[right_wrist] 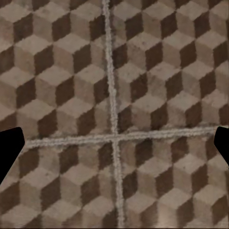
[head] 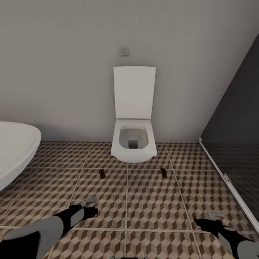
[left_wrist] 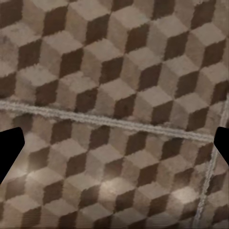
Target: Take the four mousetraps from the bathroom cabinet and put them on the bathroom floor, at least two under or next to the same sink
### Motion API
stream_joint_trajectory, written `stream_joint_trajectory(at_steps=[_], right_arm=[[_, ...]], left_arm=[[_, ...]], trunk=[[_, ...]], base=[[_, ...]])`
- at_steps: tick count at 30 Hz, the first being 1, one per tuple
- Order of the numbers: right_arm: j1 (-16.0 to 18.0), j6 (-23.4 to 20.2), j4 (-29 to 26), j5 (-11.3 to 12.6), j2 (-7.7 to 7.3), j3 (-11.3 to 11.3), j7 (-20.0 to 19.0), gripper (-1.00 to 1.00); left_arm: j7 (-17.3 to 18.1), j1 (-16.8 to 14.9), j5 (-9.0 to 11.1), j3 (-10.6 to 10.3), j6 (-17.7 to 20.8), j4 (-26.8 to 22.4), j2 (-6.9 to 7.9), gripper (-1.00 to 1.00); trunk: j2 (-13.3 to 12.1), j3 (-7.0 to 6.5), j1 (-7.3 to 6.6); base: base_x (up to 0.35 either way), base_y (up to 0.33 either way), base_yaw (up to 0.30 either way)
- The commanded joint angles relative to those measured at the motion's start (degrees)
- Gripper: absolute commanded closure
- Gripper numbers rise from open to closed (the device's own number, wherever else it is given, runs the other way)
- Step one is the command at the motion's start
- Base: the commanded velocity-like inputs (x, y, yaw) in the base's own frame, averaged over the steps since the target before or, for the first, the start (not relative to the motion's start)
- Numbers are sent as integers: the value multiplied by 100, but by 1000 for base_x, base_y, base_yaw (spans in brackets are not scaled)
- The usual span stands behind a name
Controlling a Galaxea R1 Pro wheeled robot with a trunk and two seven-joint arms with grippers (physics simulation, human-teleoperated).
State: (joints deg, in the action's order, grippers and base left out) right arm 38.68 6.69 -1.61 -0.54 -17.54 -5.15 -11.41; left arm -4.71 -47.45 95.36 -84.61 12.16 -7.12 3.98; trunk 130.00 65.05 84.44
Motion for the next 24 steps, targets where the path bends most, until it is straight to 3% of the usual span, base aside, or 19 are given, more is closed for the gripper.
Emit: stream_joint_trajectory(at_steps=[1,24], right_arm=[[-36,54,28,-7,5,-47,-24,-100],[-461,244,139,-8,159,-47,33,-100]], left_arm=[[-46,15,39,-28,1,-25,7,-100],[-48,336,35,-36,-42,-27,-71,-100]], trunk=[[-40,-14,-23],[-962,-427,-529]], base=[[0,0,0],[0,0,0]])
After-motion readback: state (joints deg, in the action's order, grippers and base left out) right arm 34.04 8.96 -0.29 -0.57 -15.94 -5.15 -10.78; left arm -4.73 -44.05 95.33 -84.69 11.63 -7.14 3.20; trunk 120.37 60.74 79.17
